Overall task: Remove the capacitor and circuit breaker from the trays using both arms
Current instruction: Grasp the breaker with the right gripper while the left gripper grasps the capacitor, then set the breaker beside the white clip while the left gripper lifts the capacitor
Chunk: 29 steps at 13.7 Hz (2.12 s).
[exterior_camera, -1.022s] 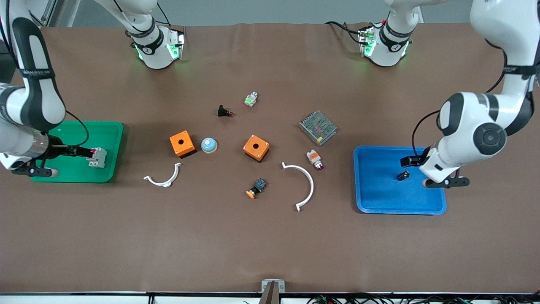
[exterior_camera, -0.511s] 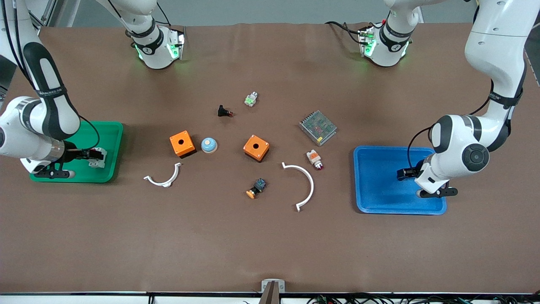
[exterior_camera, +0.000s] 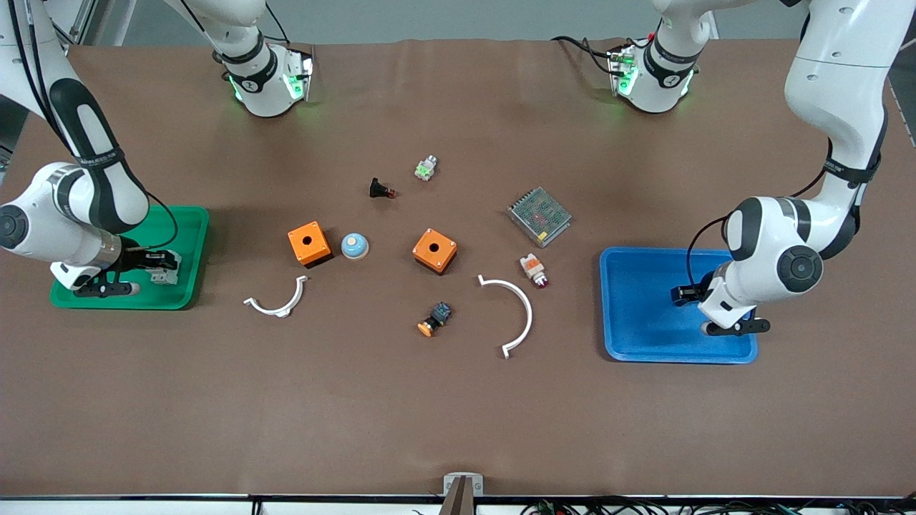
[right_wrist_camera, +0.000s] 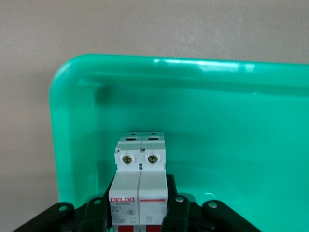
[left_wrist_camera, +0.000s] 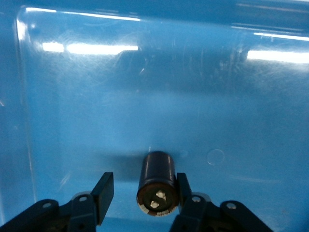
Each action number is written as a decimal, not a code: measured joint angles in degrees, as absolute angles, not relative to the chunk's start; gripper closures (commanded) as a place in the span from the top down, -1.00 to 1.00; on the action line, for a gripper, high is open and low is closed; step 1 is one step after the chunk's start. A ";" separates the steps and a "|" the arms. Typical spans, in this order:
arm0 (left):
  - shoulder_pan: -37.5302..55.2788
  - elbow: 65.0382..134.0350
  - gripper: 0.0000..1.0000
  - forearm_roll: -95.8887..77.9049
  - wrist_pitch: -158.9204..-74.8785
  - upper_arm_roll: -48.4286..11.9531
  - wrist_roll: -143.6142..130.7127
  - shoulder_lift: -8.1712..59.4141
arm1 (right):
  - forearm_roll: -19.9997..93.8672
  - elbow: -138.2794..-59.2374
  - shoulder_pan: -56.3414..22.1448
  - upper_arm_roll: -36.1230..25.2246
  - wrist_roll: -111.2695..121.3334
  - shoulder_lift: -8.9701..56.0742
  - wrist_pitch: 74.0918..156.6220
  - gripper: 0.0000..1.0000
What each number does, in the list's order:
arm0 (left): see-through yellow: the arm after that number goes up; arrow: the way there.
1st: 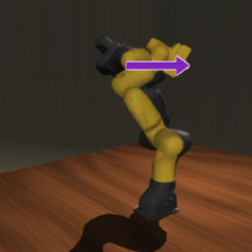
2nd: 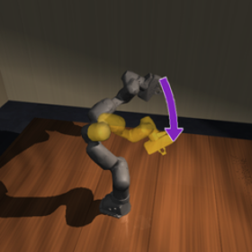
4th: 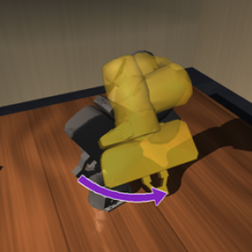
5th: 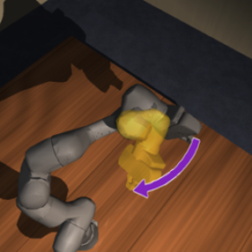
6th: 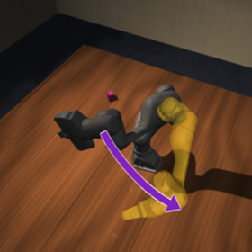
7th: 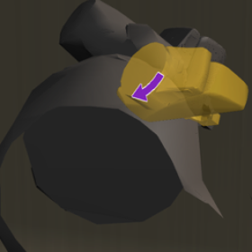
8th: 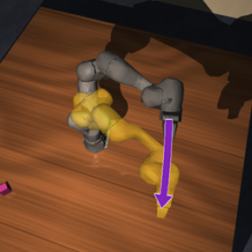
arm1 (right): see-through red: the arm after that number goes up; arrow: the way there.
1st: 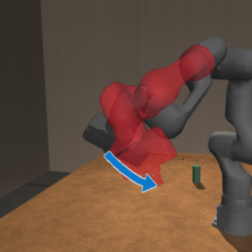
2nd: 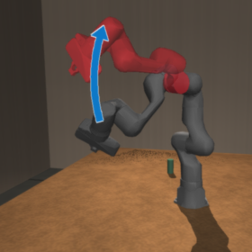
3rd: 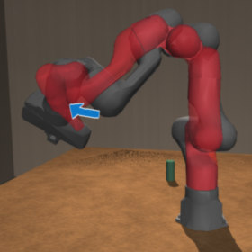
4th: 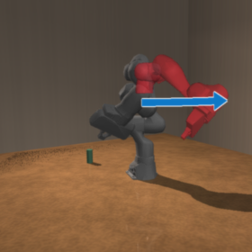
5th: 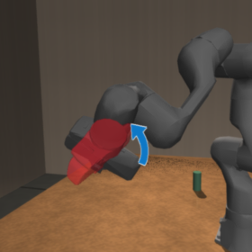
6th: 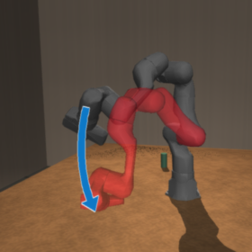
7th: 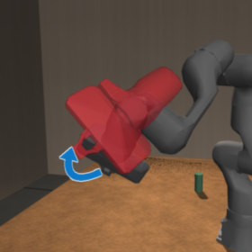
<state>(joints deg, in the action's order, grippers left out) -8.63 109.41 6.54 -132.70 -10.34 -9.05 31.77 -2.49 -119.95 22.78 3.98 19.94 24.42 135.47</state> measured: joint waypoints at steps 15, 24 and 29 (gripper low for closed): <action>-8.29 107.77 -0.99 6.53 -122.70 -17.12 -15.03 23.21 | 4.57 -112.16 -9.66 6.08 -25.79 23.33 132.88 -0.85; -7.95 107.81 -1.00 6.53 -121.60 -29.39 -33.05 21.84 | 4.56 -106.51 -10.51 4.73 -26.57 29.90 133.42 0.91; -4.66 107.54 -1.00 6.53 -121.61 -30.82 -40.68 21.84 | 4.51 -101.14 -2.23 4.05 -15.38 17.79 114.73 1.00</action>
<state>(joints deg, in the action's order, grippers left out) -4.66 107.54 6.53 -121.61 -30.82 -40.68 21.84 4.51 -101.14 -2.23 4.05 -15.38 17.79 114.73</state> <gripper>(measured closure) 0.656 0.000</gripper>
